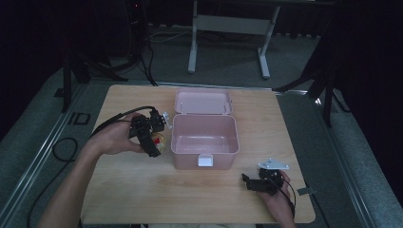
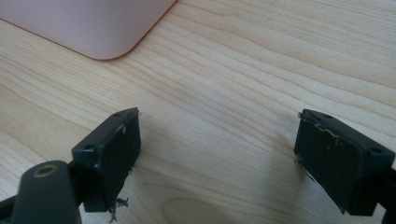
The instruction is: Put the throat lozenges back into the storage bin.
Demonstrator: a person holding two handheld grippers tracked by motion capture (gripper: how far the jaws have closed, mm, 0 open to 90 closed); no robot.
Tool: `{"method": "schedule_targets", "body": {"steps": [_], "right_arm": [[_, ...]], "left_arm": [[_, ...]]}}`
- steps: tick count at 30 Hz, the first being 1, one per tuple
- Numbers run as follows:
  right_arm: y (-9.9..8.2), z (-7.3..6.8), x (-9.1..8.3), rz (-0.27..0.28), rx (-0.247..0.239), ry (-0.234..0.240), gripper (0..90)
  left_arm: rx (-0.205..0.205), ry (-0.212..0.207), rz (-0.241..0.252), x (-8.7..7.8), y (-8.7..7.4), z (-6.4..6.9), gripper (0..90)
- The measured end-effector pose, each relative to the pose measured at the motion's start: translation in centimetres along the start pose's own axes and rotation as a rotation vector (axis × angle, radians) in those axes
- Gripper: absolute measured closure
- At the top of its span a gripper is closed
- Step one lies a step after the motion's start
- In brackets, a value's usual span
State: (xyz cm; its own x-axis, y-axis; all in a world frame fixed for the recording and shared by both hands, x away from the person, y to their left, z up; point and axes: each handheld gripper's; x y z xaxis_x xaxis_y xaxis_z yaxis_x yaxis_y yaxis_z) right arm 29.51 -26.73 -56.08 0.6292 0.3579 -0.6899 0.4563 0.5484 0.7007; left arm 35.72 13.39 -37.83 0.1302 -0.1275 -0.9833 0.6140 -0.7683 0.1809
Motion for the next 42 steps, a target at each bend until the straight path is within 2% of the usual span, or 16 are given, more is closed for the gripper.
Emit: {"method": "schedule_targets", "body": {"steps": [13,26,42], "right_arm": [[0.0,0.0,0.0,0.000,0.000,0.000,14.4],[0.0,0.0,0.0,0.000,0.000,0.000,14.4],[0.0,0.0,0.0,0.000,0.000,0.000,14.4]], "left_arm": [[0.000,0.002,0.001,-0.1,0.4,0.0,21.0],[0.025,0.007,0.001,-0.7,1.2,0.5,21.0],[0.027,-0.006,0.006,-0.4,2.3,0.8,21.0]]}}
Point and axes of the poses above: each handheld gripper's, and its own axes: x roughly forward along the jaws, y roughly out of its top, z roughly to its right, and after that the axes turned 14 degrees about -x, right-handed
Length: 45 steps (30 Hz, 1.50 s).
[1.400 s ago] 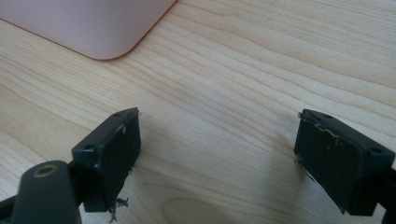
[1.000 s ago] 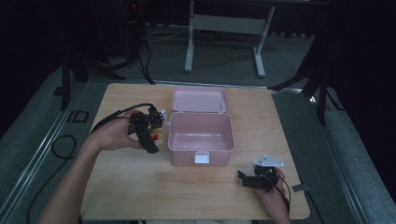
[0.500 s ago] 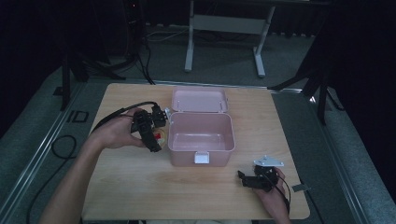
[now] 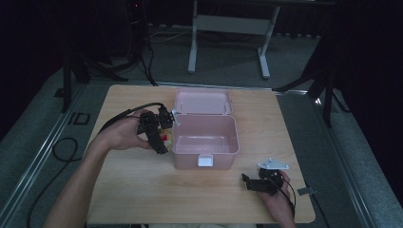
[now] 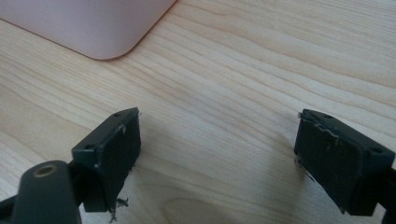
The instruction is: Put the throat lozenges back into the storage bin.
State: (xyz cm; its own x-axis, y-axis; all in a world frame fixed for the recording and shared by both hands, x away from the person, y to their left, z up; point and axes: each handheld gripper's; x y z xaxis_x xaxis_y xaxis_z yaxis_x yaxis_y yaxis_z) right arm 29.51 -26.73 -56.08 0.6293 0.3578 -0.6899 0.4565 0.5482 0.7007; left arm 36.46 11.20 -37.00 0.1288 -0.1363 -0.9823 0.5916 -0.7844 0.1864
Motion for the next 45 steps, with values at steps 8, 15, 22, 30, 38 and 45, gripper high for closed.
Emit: {"method": "schedule_targets", "body": {"steps": [8,15,22,30,38,45], "right_arm": [[0.0,0.0,0.0,0.000,0.000,0.000,14.4],[0.0,0.0,0.0,0.000,0.000,0.000,14.4],[0.0,0.0,0.0,-0.001,0.000,0.001,14.4],[0.0,0.0,0.0,-0.001,-0.001,0.001,14.4],[0.0,0.0,0.0,-0.001,-0.001,0.001,14.4],[0.0,0.0,0.0,-0.001,-0.001,0.001,14.4]], "left_arm": [[0.015,-0.001,-0.026,0.0,0.7,0.1,21.0],[0.021,-0.003,-0.032,-0.3,1.2,0.3,21.0],[0.023,-0.011,-0.043,-0.3,1.7,0.4,21.0],[0.033,0.000,-0.055,-0.3,2.4,0.7,21.0],[0.034,-0.001,-0.051,-0.6,2.9,0.8,21.0],[0.033,-0.005,-0.051,-0.4,3.5,0.9,20.9]]}}
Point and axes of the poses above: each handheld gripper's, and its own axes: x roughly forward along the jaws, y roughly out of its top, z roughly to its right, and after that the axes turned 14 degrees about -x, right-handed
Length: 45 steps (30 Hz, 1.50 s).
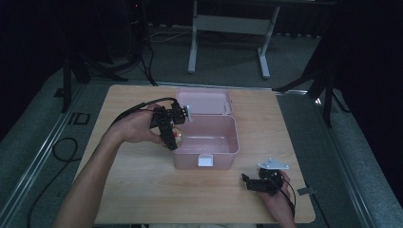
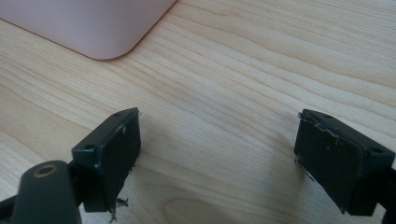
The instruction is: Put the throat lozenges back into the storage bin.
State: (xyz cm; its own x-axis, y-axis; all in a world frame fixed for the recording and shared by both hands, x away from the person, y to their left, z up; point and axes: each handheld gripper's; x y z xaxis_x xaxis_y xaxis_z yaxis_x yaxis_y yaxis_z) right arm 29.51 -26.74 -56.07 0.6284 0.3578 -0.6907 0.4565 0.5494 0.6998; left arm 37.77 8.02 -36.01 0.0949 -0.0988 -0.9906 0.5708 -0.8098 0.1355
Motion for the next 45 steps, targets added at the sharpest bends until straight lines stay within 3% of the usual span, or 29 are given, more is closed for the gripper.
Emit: {"method": "schedule_targets", "body": {"steps": [45], "right_arm": [[0.0,0.0,0.0,0.000,0.000,0.000,14.4]], "left_arm": [[0.026,0.006,-0.033,0.9,3.2,1.5,20.9]]}}
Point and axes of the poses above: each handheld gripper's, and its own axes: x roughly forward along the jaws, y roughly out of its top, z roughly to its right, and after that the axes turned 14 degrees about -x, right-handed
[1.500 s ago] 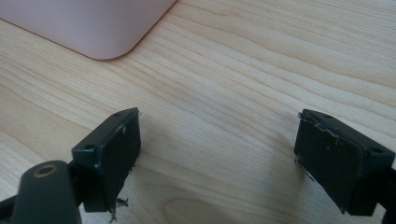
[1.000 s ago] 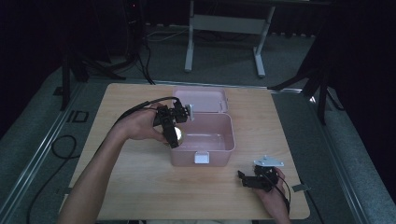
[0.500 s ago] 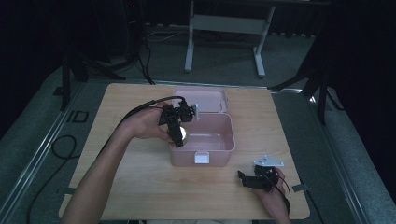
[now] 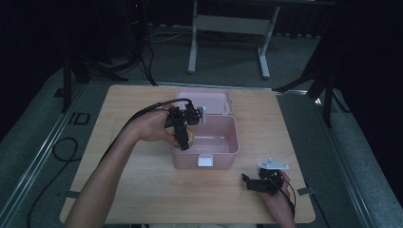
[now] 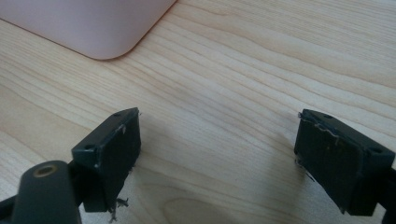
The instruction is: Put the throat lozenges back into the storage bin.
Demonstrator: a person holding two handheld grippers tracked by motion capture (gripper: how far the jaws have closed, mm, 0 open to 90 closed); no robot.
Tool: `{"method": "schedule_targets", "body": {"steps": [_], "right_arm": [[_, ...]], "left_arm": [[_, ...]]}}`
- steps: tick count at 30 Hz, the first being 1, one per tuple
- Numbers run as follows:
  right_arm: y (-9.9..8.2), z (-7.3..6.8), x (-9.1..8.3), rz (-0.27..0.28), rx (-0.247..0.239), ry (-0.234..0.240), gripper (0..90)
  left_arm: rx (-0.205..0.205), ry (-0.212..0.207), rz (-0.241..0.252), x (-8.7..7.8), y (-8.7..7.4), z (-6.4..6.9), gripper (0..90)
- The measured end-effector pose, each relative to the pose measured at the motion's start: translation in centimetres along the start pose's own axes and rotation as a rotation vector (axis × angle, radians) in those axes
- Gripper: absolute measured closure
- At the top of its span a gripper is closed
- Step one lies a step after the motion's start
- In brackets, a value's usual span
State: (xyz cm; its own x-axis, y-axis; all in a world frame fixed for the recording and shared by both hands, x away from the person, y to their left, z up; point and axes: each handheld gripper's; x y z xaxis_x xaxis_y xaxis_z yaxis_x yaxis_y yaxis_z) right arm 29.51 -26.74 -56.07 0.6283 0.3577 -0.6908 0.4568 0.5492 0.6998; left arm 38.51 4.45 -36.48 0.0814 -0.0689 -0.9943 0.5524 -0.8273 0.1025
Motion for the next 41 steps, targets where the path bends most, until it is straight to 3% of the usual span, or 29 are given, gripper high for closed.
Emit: {"method": "schedule_targets", "body": {"steps": [11,14,19,41], "right_arm": [[0.0,0.0,0.0,0.000,0.000,0.000,14.4],[0.0,0.0,0.0,0.000,0.000,0.000,14.4],[0.0,0.0,0.0,0.000,-0.002,0.003,14.2],[0.0,0.0,0.0,0.000,-0.004,0.004,14.2]], "left_arm": [[-0.003,0.005,-0.013,0.4,0.2,0.1,20.8],[-0.029,0.012,0.018,0.2,0.3,0.1,14.7],[-0.038,0.020,0.066,-0.6,0.3,-0.2,15.0],[-0.093,0.067,0.117,-1.5,-2.0,-1.2,15.2]]}}
Point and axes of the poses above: each handheld gripper's, and its own axes: x roughly forward along the jaws, y roughly out of its top, z roughly to its right, and after that the axes turned 14 degrees about -x, right-handed
